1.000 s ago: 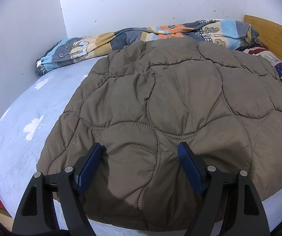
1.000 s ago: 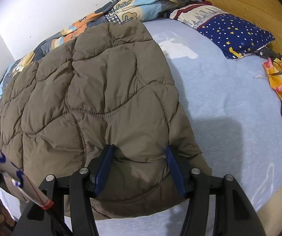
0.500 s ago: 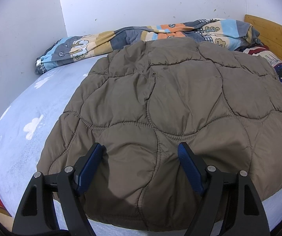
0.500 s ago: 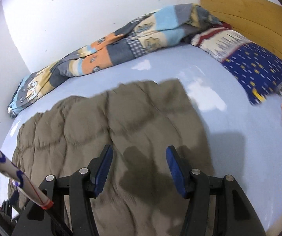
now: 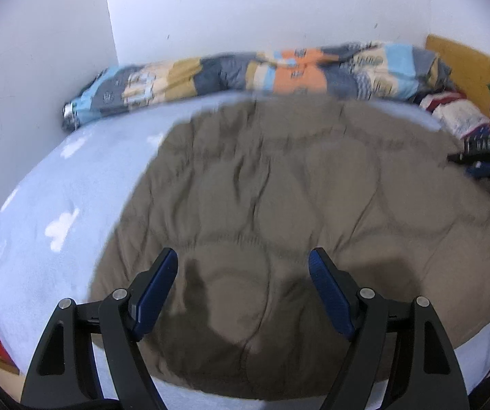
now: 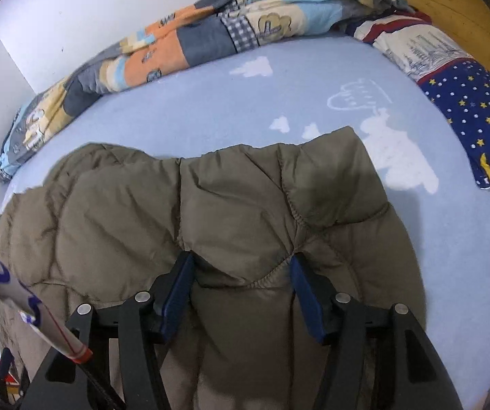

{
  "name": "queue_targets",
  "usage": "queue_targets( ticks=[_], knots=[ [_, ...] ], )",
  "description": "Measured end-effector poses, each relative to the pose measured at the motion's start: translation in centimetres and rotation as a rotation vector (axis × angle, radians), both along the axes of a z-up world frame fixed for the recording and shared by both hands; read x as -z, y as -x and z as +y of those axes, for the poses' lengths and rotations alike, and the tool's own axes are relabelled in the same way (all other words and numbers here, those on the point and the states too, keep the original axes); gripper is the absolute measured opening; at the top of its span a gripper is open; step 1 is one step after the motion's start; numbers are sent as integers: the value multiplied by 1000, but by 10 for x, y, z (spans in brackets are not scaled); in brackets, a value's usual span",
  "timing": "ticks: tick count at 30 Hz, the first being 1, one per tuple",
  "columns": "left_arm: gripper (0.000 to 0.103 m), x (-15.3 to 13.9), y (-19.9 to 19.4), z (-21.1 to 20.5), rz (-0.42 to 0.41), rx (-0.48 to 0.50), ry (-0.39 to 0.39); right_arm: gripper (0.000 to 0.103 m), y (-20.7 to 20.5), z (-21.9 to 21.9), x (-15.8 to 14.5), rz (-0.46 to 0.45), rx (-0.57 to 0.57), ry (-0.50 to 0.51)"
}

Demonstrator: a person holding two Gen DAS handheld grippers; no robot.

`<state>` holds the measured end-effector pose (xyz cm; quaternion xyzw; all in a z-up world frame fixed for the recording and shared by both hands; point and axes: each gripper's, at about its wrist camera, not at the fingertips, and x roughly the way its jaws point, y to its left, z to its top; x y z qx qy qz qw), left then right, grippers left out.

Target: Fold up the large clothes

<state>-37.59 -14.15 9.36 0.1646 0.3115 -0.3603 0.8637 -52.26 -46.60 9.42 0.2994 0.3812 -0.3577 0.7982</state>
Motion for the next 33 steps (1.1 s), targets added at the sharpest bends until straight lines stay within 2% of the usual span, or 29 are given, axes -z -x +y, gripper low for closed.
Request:
queue_targets(
  ticks=[2, 6, 9, 12, 14, 17, 19, 21, 23, 24, 25, 27, 30, 32, 33],
  knots=[
    [78, -16, -1, -7, -10, 19, 21, 63, 6, 14, -15, -29, -18, 53],
    [78, -33, -15, -43, 7, 76, -18, 63, 2, 47, -36, -63, -116, 137],
    [78, -33, -26, -73, 31, 92, -41, 63, -15, 64, -41, -101, -199, 159],
    [78, -28, -34, -100, 43, 116, -81, 63, -33, 72, -41, -101, -235, 168],
    [78, -22, -44, -111, 60, 106, -107, 63, -48, 76, -39, -111, -268, 146],
    [78, -9, -67, -120, 107, 66, -146, 63, -68, 82, -29, -54, -296, 146],
    [79, 1, -86, -119, 182, 46, -154, 63, -73, 76, -17, 14, -276, 133],
    [79, 7, -97, -116, 216, 34, -157, 63, -68, 61, -7, 24, -233, 74],
    [79, 7, -100, -110, 192, 16, -167, 63, -56, 43, -2, 26, -172, 38],
    [79, 6, -101, -106, 173, -1, -172, 58, -53, 38, -2, 26, -155, 31],
    [79, 5, -103, -101, 168, -15, -171, 55, -46, 33, -2, 5, -141, 6],
    [79, 3, -108, -87, 180, -49, -155, 55, -33, 27, -2, 3, -93, -13],
    [79, -10, -108, -60, 182, -81, -71, 55, -11, 26, -11, 0, -38, 20],
    [79, -24, -94, -40, 108, -94, -37, 55, 6, 36, -23, -22, -25, 52],
    [79, -33, -81, -25, 77, -81, 6, 56, 11, 44, -31, -40, -39, 77]
  ],
)
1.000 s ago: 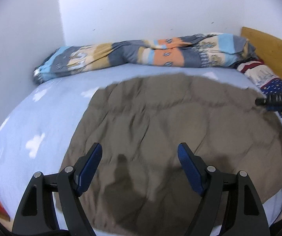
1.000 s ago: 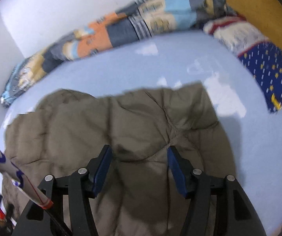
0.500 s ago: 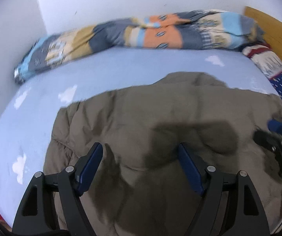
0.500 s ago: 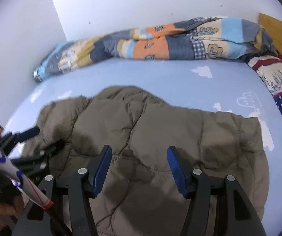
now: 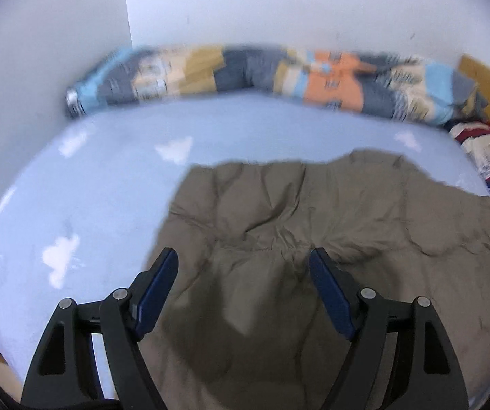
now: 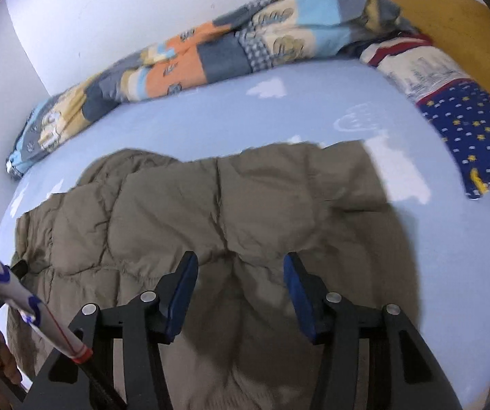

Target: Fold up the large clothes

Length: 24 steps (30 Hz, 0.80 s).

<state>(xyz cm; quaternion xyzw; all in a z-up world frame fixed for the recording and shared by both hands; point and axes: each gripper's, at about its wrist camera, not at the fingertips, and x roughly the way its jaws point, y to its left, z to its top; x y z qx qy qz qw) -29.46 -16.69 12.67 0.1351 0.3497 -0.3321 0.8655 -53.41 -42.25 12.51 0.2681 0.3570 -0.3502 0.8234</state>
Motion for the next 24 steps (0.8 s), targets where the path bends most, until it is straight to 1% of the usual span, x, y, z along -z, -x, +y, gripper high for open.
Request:
queue_targets(
  ticks=[2, 3, 5, 6, 7, 8, 9, 10, 13, 16, 19, 21, 22, 24],
  knots=[
    [79, -10, 20, 24, -27, 29, 58, 58, 10, 23, -12, -37, -45, 44],
    [79, -11, 31, 35, -40, 42, 71, 58, 14, 39, -15, -57, -79, 57],
    [79, -8, 47, 56, -54, 68, 74, 58, 20, 70, -11, -78, -144, 54],
    [79, -3, 52, 67, -53, 68, 61, 58, 24, 82, -9, -79, -165, 55],
    [79, 2, 54, 77, -39, 58, 40, 58, 29, 94, -4, -71, -183, 59],
    [79, 7, 52, 83, -7, 47, 27, 58, 34, 102, -1, -59, -187, 59],
    [79, 11, 48, 92, 37, 38, 34, 58, 43, 107, 3, -55, -178, 53],
    [79, 13, 44, 101, 62, 23, 47, 58, 51, 109, 6, -61, -163, 41],
    [79, 21, 45, 119, 16, -16, 41, 58, 83, 105, 13, -74, -110, 15],
    [79, 37, 49, 126, 21, -12, 44, 58, 113, 104, 20, -61, -46, 27],
    [79, 48, 54, 119, 47, 24, 33, 58, 133, 95, 35, -44, 2, -7],
    [79, 50, 58, 110, 37, 45, 29, 58, 139, 94, 42, -32, 8, -15],
    [79, 54, 59, 104, 28, 46, -2, 58, 141, 93, 44, -24, 9, -6],
    [79, 64, 56, 94, 42, 40, -46, 58, 142, 92, 48, -11, 5, -4]
  ],
)
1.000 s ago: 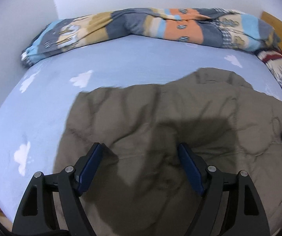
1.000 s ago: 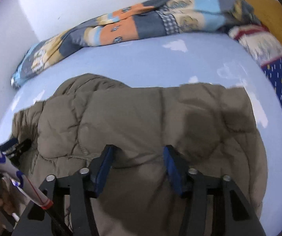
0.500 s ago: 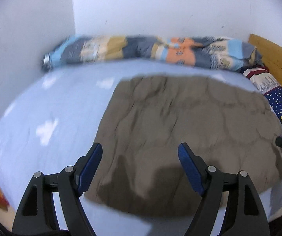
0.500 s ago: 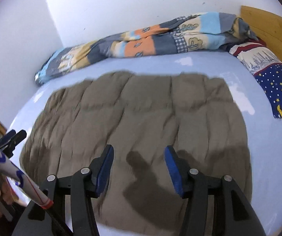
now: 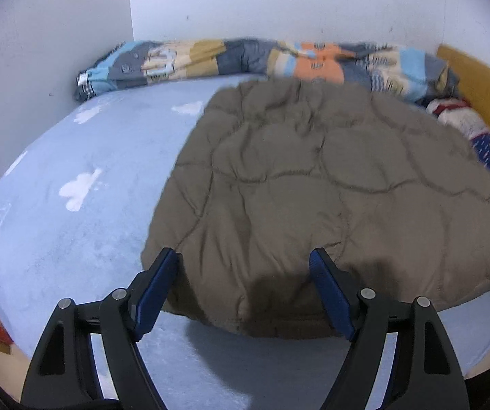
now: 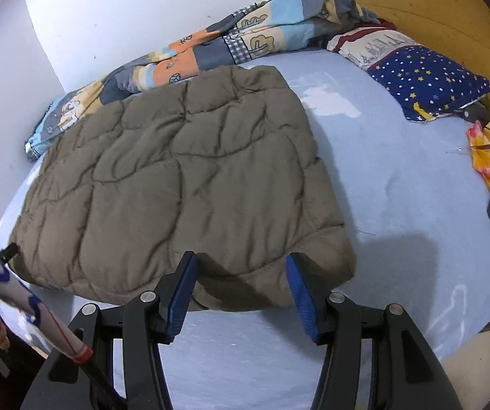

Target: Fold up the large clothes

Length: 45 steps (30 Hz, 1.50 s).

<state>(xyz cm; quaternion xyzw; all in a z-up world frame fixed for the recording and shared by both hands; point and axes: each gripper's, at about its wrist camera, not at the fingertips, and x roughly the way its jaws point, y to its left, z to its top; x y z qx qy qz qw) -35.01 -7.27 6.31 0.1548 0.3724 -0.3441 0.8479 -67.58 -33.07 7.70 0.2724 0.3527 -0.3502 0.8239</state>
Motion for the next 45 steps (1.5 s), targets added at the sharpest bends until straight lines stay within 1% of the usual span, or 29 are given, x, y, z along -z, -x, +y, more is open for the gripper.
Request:
queue_targets(
  ticks=[3, 6, 8, 10, 11, 12, 13, 14, 16, 18, 20, 21, 22, 24, 26, 29, 30, 32, 33, 34, 36, 37, 40, 43, 45],
  knots=[
    [81, 8, -5, -9, 22, 3, -37, 58, -1, -8, 11, 42, 18, -33],
    [84, 11, -7, -9, 23, 9, -43, 58, 0, -14, 19, 19, 43, -77],
    [84, 8, -3, -5, -2, 15, -28, 58, 2, -14, 23, -10, 66, -77],
    [84, 1, 4, 3, -48, 17, -7, 58, 5, -10, 17, -37, 103, -58],
    [83, -2, 7, 9, -59, 7, 14, 58, 8, -7, 12, -61, 115, -43],
    [83, -5, 8, 15, -57, -2, 36, 58, 13, -2, 5, -95, 123, -15],
    [83, -7, 10, 22, -43, -16, 66, 58, 18, 2, -1, -108, 139, 22],
    [83, -6, 11, 28, -36, -45, 77, 59, 24, 5, -5, -100, 171, 56],
    [83, -2, 8, 33, -31, -99, 63, 59, 32, 2, -3, -90, 226, 62],
    [83, 5, -1, 33, -13, -130, 35, 59, 40, -8, 5, -65, 288, 26],
    [84, 13, -7, 32, 21, -127, 27, 59, 40, -16, 17, -53, 291, -36],
    [84, 17, -11, 32, 47, -127, 30, 59, 41, -20, 25, -62, 287, -79],
    [84, 19, -11, 31, 55, -127, 30, 59, 41, -26, 32, -67, 288, -114],
    [84, 20, -13, 29, 57, -126, 24, 60, 39, -34, 38, -71, 288, -149],
    [84, 18, -10, 29, 41, -127, 21, 61, 39, -38, 42, -80, 294, -170],
    [83, 8, -1, 33, -18, -139, 30, 61, 41, -35, 39, -84, 305, -155],
    [83, 1, 6, 37, -72, -153, 43, 61, 43, -32, 34, -87, 317, -131],
    [83, -9, 17, 39, -129, -146, 59, 61, 44, -19, 16, -78, 330, -7],
    [83, -13, 22, 39, -151, -144, 69, 61, 42, -11, 7, -69, 322, 59],
    [83, -16, 28, 38, -166, -134, 77, 61, 38, -3, -4, -78, 297, 128],
    [83, -18, 36, 32, -165, -102, 77, 61, 27, 11, -15, -107, 229, 200],
    [83, -19, 43, 28, -160, -77, 81, 61, 20, 18, -18, -105, 195, 221],
    [83, -21, 60, 13, -151, -13, 75, 61, -6, 39, -20, -134, 90, 230],
    [83, -25, 75, -3, -146, 48, 75, 61, -31, 66, -20, -135, -9, 233],
    [83, -24, 80, -14, -128, 80, 71, 61, -46, 80, -17, -131, -50, 231]
  ],
)
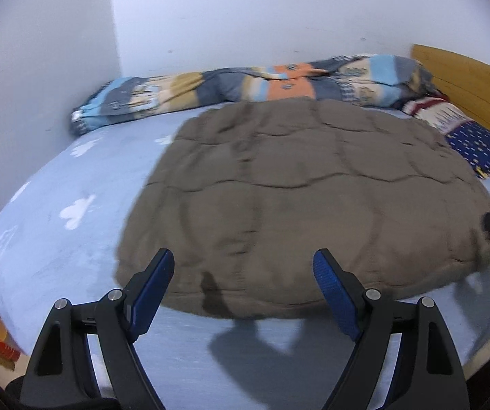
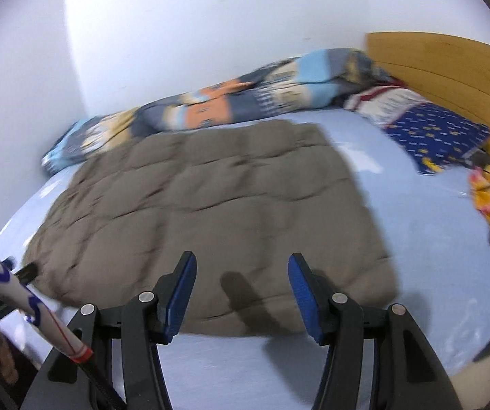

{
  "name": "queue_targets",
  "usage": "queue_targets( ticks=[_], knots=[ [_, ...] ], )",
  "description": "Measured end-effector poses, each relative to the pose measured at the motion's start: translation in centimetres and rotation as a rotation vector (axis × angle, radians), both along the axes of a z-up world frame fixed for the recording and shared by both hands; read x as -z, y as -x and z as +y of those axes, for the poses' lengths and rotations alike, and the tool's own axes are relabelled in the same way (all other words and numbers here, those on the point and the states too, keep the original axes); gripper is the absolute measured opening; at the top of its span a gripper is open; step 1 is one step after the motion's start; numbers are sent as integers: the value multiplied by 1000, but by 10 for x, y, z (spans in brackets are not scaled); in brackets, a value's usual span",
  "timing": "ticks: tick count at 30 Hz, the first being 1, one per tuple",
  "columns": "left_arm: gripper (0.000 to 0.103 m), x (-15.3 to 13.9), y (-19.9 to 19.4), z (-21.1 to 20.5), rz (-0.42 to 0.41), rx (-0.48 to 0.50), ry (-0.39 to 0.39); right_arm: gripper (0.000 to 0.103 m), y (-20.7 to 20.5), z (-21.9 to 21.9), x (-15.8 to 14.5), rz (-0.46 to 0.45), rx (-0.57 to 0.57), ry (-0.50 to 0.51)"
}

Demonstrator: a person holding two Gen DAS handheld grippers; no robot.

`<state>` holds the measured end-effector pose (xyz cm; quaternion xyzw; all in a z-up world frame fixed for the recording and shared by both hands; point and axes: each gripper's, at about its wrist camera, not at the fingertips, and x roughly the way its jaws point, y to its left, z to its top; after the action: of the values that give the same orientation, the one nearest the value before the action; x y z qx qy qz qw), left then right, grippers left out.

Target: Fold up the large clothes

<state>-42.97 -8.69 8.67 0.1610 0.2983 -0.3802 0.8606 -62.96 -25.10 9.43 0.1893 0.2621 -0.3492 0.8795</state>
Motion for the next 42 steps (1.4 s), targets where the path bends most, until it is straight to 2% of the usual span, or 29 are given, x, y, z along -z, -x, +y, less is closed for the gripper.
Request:
queue_targets(
  ticks=[4, 7, 10, 16, 22, 26, 28, 33, 36, 38, 40, 42],
  knots=[
    [83, 13, -3, -16, 69, 20, -28, 61, -19, 6, 12, 58, -30, 0],
    [84, 21, -6, -21, 83, 17, -37, 61, -24, 0, 24, 87, -21, -43],
    [84, 25, -9, -23, 109, 15, -32, 61, -26, -5, 30, 107, -20, -46],
    [84, 34, -9, -27, 125, 14, -47, 63, -33, -9, 41, 137, -17, -63],
    [89, 44, -15, -33, 145, 7, -76, 66, -44, -11, 54, 188, -16, -59],
    [90, 36, -13, -30, 144, 10, -79, 67, -47, -11, 52, 215, -15, -61],
    [90, 19, -7, -20, 131, 29, -52, 68, -41, -7, 38, 200, -10, -65],
    [89, -30, 12, 10, 92, 46, 45, 69, -13, 16, -25, 90, 16, -56],
    [90, -69, 27, 35, 49, 36, 84, 78, 7, 37, -63, 22, 20, -34],
    [90, -97, 39, 53, 8, 19, 121, 80, 22, 56, -93, -13, 24, 4],
    [95, -124, 51, 74, -43, -7, 161, 86, 37, 74, -119, -66, 14, 27],
    [97, -146, 61, 90, -93, -26, 182, 92, 50, 95, -141, -113, 16, 72]
  ],
)
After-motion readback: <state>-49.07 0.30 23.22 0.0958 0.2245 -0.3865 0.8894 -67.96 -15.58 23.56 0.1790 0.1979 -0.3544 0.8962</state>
